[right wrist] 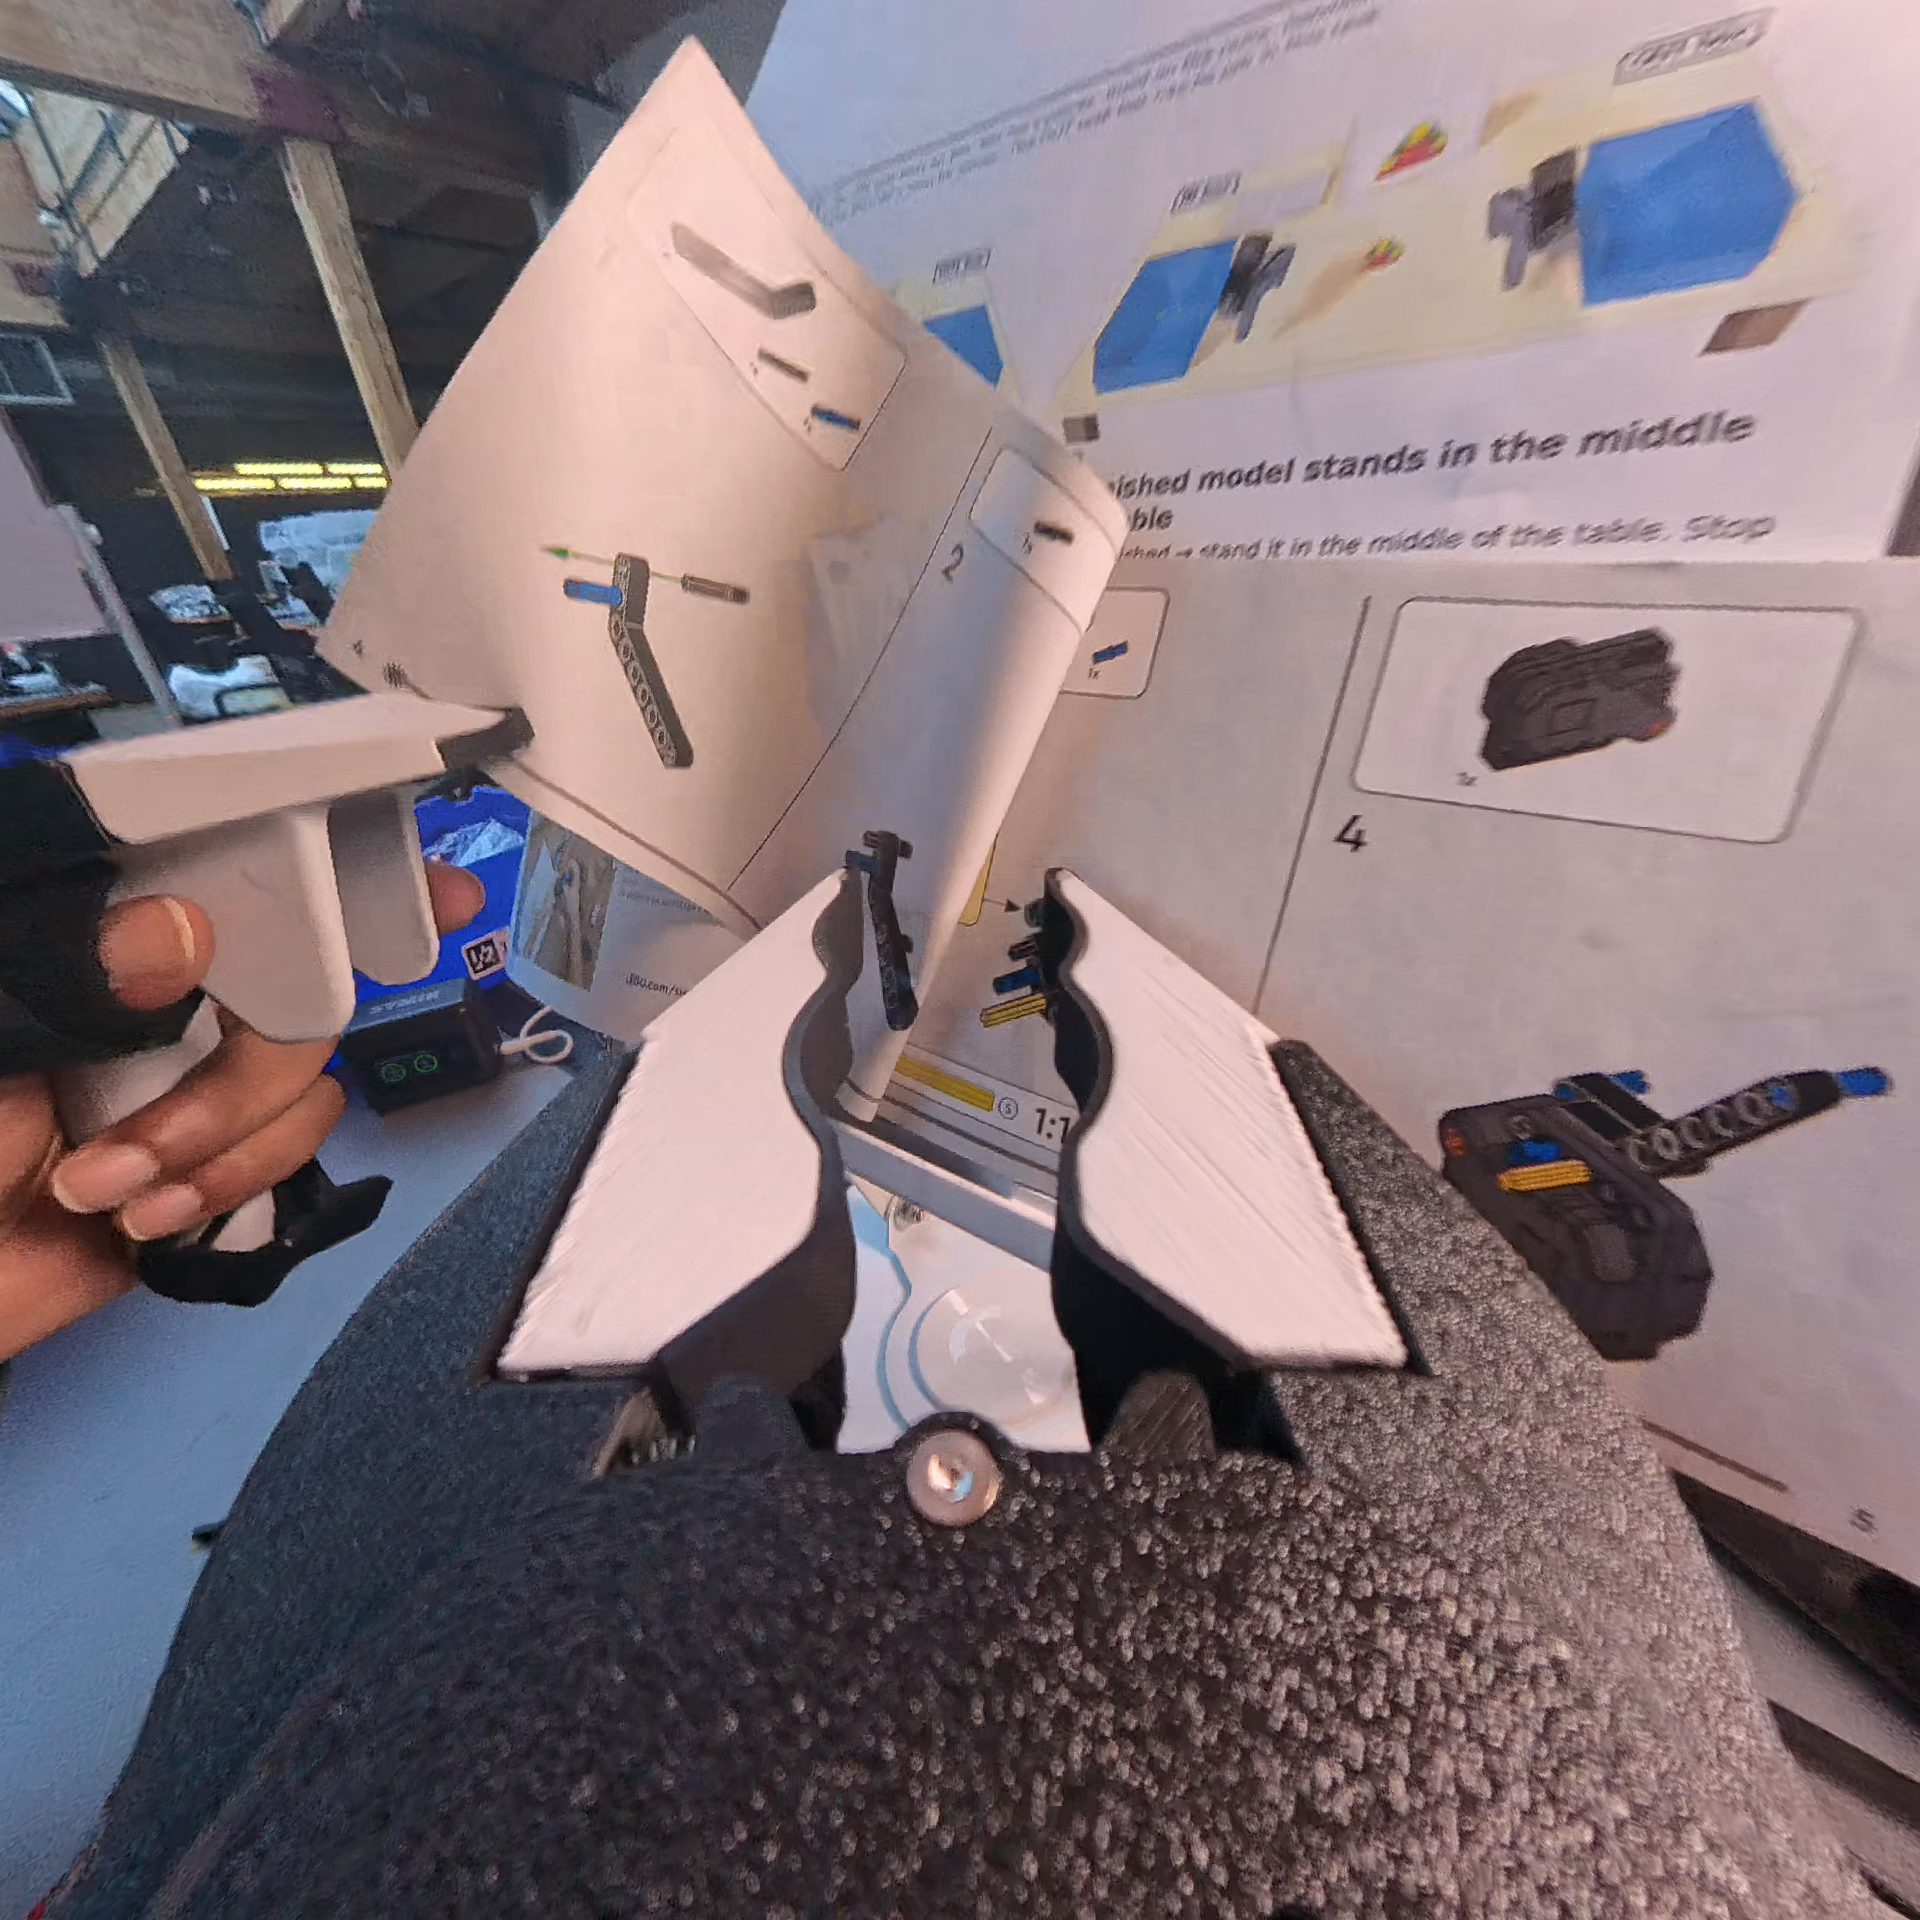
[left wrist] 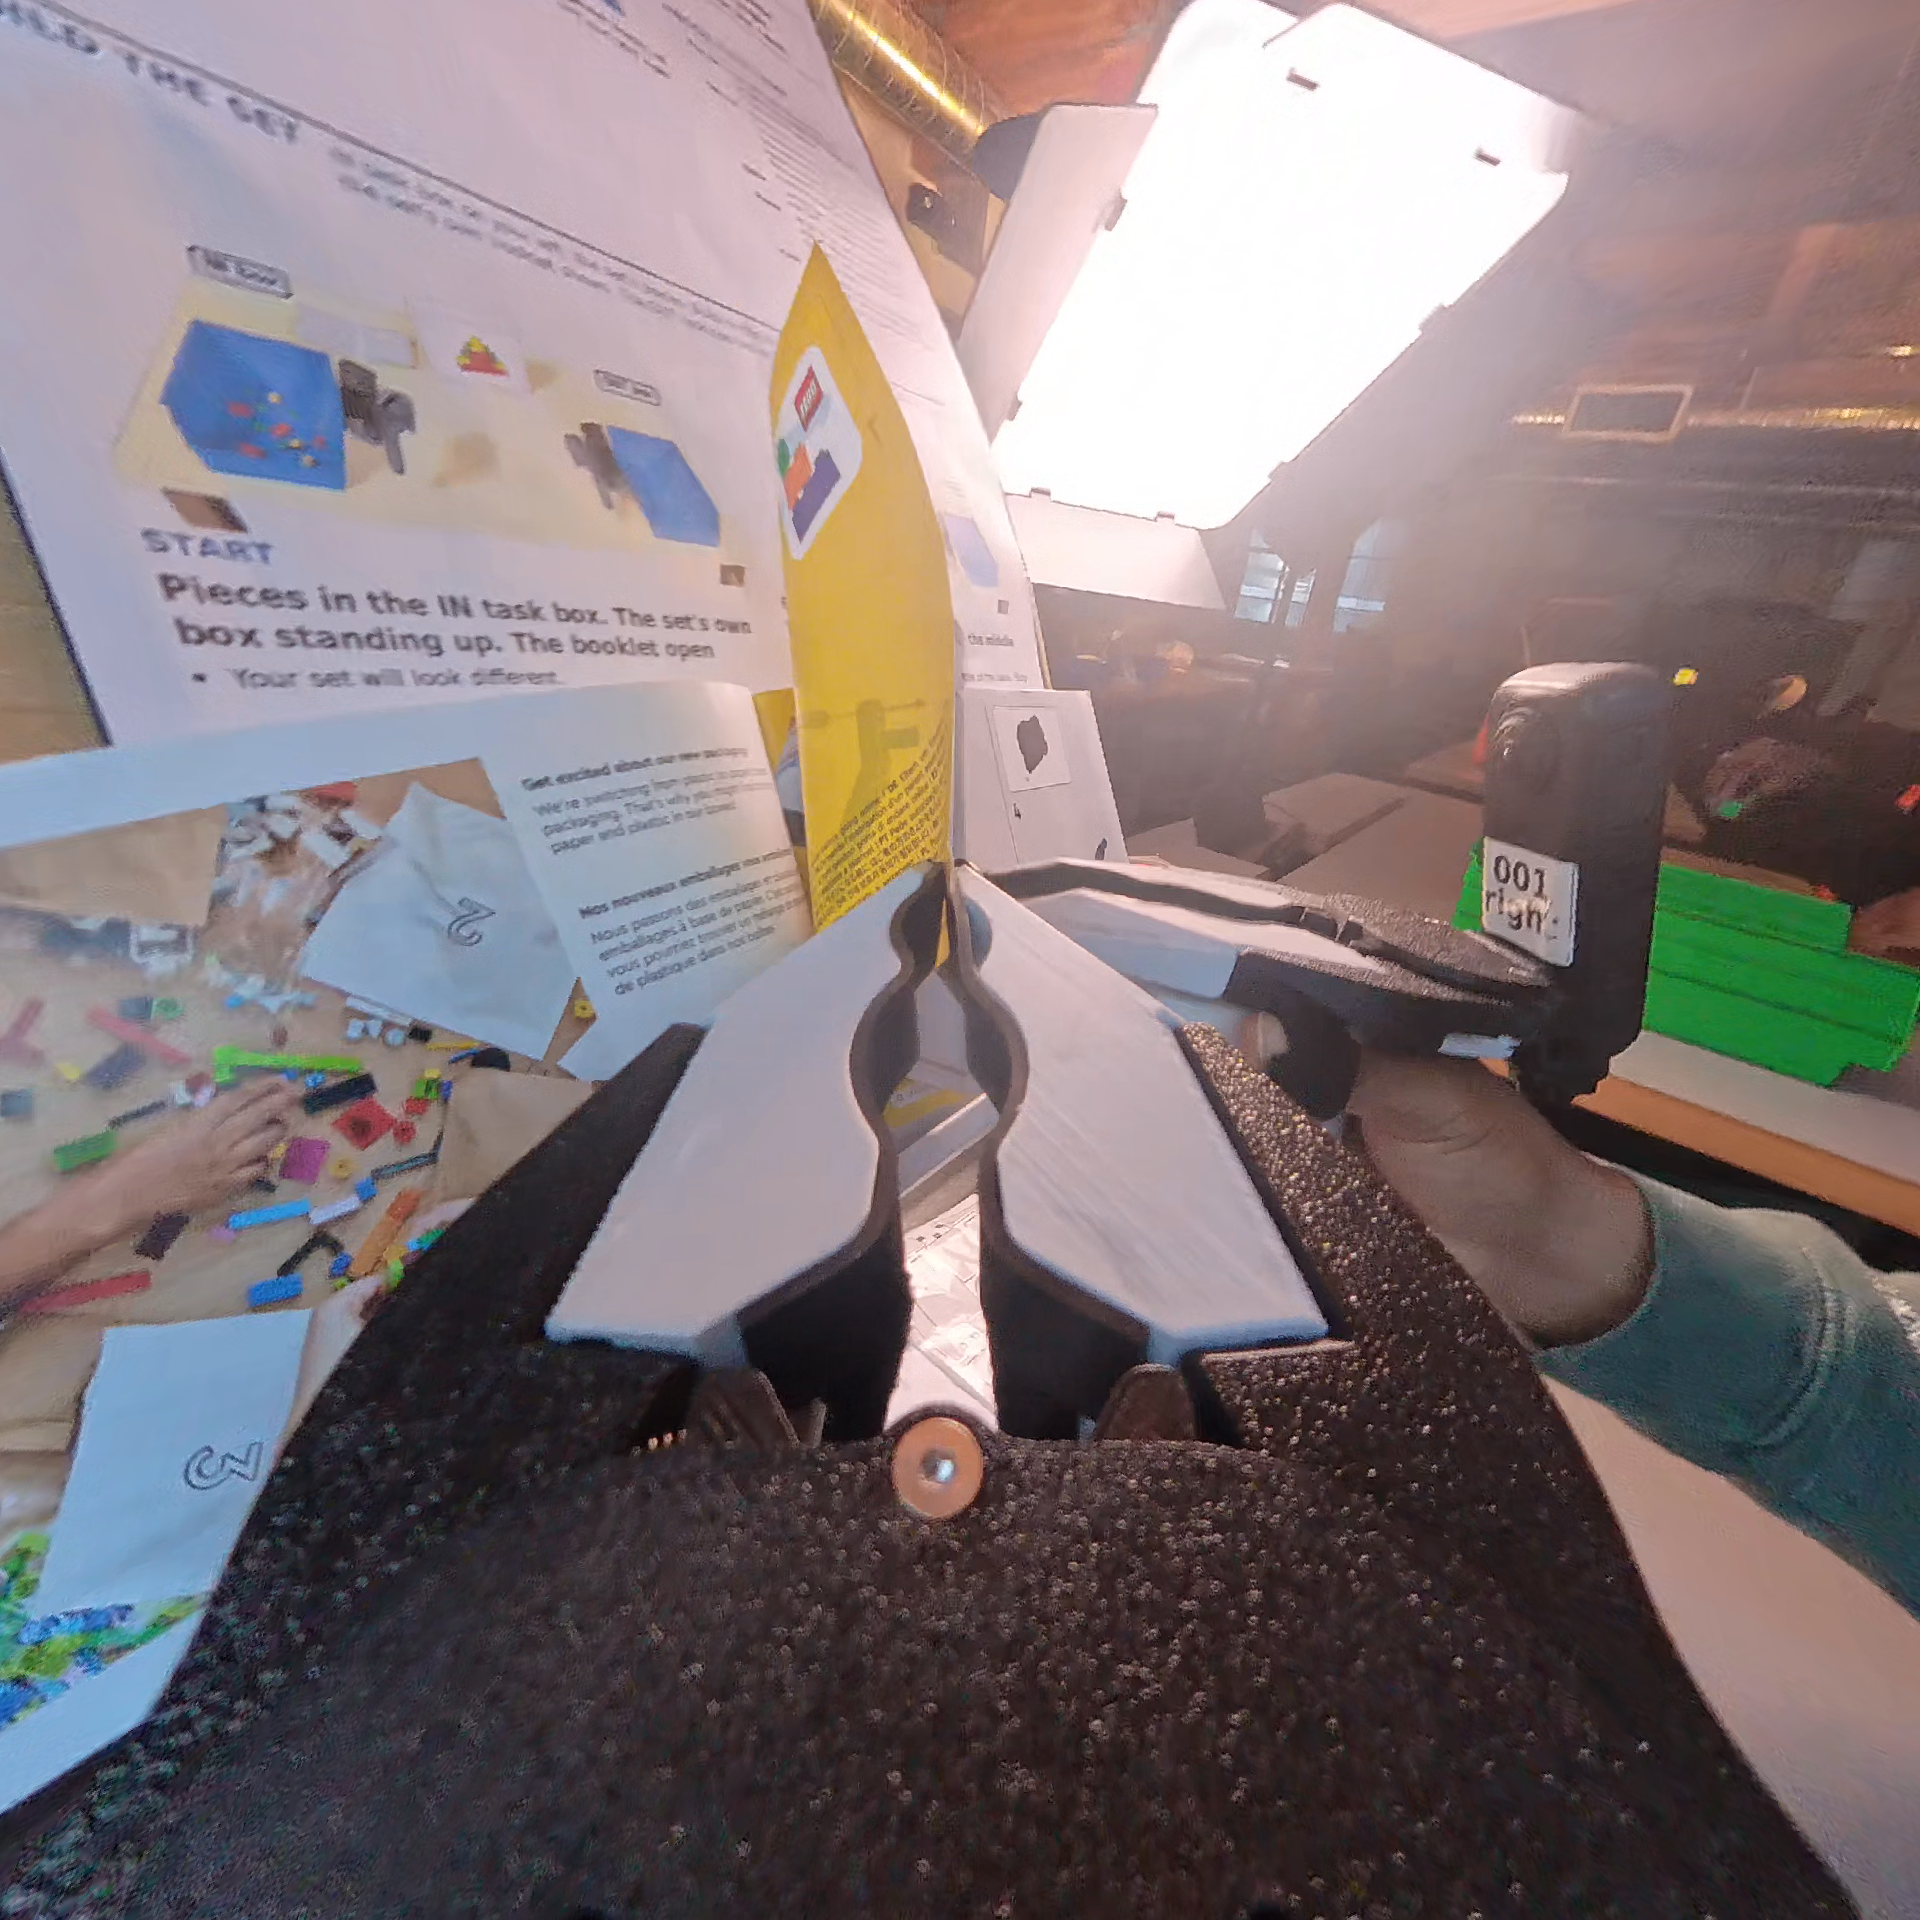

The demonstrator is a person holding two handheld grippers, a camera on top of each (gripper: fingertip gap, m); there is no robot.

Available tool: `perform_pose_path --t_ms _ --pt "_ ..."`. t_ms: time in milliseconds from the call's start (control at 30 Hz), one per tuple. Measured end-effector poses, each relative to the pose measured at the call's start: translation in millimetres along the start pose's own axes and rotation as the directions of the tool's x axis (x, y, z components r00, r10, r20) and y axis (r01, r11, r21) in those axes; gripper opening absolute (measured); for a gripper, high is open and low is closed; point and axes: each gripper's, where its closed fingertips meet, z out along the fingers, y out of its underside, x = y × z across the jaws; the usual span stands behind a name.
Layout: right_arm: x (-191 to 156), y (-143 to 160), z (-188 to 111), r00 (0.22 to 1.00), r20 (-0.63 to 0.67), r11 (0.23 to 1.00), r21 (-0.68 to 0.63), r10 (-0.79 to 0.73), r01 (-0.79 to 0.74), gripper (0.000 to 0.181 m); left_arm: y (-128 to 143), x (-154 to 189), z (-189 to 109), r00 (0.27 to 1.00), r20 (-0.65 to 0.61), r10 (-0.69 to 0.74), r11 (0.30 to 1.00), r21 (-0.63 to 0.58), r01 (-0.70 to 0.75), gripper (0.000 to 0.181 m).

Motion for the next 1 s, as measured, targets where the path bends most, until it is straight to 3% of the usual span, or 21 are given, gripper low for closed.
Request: perform_pose_path --t_ms 100,200,333,400,433,533,633,833,1000 --pt "-4.5 -28.5 -25.8 0.997 0.062 0.992 0.120 0.035 -0.042 0.039 7.0 19.8 5.3 0.988 0.006 0.153 0.988 -0.029 -0.153 0.000" --pt "-35.6 -48.7 -57.4 0.956 0.292 0.978 0.197 0.009 -0.070 0.043 20.2 47.7 16.4 0.952 -0.030 0.304 0.950 -0.065 -0.305 0.000" --pt "-34.9 -41.0 -74.4 0.930 0.361 0.989 0.093 0.073 -0.114 0.064 46.0 76.6 36.8 0.916 -0.100 0.388 0.911 -0.113 -0.398 0.000" --pt "-25.2 -34.2 -76.0 0.931 0.341 0.988 0.032 0.133 -0.152 0.062 58.0 81.7 46.1 0.903 -0.114 0.413 0.894 -0.136 -0.426 0.000" --pt "-15.8 -26.0 -74.0 0.943 0.295 0.988 -0.019 0.154 -0.156 0.052 63.3 82.8 49.9 0.897 -0.120 0.425 0.886 -0.149 -0.439 0.000" --pt "9.7 -14.9 -74.2 0.974 0.184 0.991 -0.053 0.134 -0.126 0.018 77.8 85.4 56.0 0.898 -0.154 0.412 0.878 -0.195 -0.436 0.006" --pt "29.1 -16.0 -77.8 0.979 0.122 0.987 -0.039 0.161 -0.157 0.004 78.6 81.3 50.9 0.902 -0.151 0.406 0.880 -0.201 -0.430 0.014" --pt "37.3 -17.9 -78.2 0.972 0.117 0.979 -0.014 0.205 -0.205 0.000 63.7 52.0 32.9 0.933 -0.051 0.356 0.911 -0.203 -0.358 0.018" --pt "12.6 -16.5 -73.3 0.963 0.204 0.984 -0.004 0.176 -0.179 0.002 45.3 43.2 26.8 0.986 -0.044 0.163 0.972 -0.165 -0.168 0.044"
